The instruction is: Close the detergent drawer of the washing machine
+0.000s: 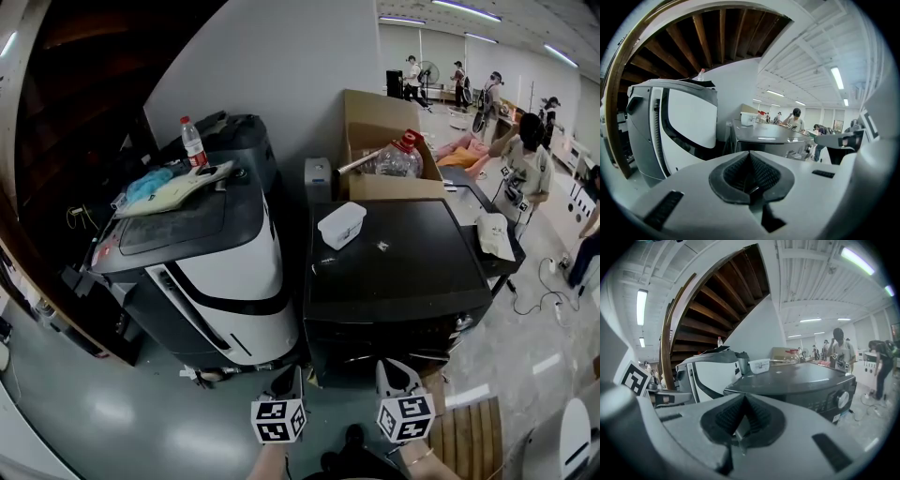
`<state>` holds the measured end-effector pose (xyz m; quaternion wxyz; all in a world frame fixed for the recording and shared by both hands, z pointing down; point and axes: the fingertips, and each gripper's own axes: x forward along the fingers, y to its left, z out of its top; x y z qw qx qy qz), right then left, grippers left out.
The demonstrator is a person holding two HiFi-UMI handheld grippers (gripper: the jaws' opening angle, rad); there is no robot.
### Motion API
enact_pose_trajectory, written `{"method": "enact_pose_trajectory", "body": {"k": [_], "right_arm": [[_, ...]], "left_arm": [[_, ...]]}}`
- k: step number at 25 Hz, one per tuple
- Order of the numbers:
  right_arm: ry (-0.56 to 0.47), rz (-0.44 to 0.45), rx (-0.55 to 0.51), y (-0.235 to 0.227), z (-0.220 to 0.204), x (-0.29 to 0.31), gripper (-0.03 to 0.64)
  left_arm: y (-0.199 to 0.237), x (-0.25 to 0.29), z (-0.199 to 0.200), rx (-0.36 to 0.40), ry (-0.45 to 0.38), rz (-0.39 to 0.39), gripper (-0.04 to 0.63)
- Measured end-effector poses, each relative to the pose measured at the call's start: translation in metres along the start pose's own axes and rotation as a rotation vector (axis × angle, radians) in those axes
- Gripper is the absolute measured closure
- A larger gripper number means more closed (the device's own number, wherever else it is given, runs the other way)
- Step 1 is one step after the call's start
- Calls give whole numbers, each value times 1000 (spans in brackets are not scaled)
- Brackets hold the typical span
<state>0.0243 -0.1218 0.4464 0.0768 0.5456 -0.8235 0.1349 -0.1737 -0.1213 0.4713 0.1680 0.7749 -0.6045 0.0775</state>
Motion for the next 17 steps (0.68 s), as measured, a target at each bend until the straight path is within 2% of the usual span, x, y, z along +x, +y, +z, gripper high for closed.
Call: {"method": "enact_pose_trajectory", "body": {"k": [17], "right_arm": [[19, 10, -16, 8, -2, 6, 615]], "left_arm": [[6, 1, -6, -9, 15, -9, 600]]}}
